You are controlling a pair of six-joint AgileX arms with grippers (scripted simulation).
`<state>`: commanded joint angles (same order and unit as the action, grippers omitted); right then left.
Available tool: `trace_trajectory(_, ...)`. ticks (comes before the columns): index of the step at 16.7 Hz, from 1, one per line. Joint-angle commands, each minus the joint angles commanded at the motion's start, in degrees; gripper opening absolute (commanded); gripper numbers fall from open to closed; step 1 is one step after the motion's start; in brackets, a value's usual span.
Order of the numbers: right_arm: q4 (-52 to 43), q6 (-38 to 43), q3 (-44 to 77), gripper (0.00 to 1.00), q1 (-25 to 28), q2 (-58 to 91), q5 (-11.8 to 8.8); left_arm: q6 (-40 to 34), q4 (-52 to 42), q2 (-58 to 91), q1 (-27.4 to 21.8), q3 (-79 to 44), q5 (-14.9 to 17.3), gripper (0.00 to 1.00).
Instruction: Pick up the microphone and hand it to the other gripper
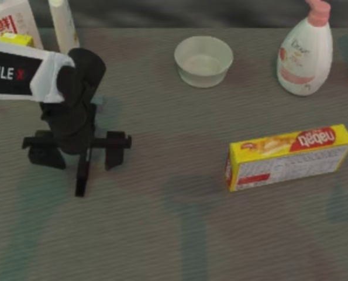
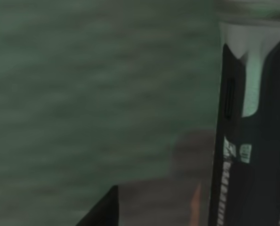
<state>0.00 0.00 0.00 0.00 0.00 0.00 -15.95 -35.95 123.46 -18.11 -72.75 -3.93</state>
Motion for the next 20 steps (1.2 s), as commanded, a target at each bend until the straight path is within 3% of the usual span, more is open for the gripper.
trace_trajectory(8,0.00,0.00,0.00,1.00,0.00,0.00,0.00,0.00,0.00,0.00,0.00,0.00,0.00,0.02)
trace_trajectory(16,0.00,0.00,0.00,1.00,0.00,0.00,0.00,0.00,0.00,0.00,0.00,0.00,0.00,0.00)
trace_trajectory(17,0.00,0.00,0.00,1.00,0.00,0.00,0.00,-0.93,-0.96,-3.18,-0.55,-1.39,1.92,0.00)
trace_trajectory(20,0.00,0.00,0.00,1.00,0.00,0.00,0.00,-0.47,0.96,-3.49,-0.56,-1.02,2.70,0.00)
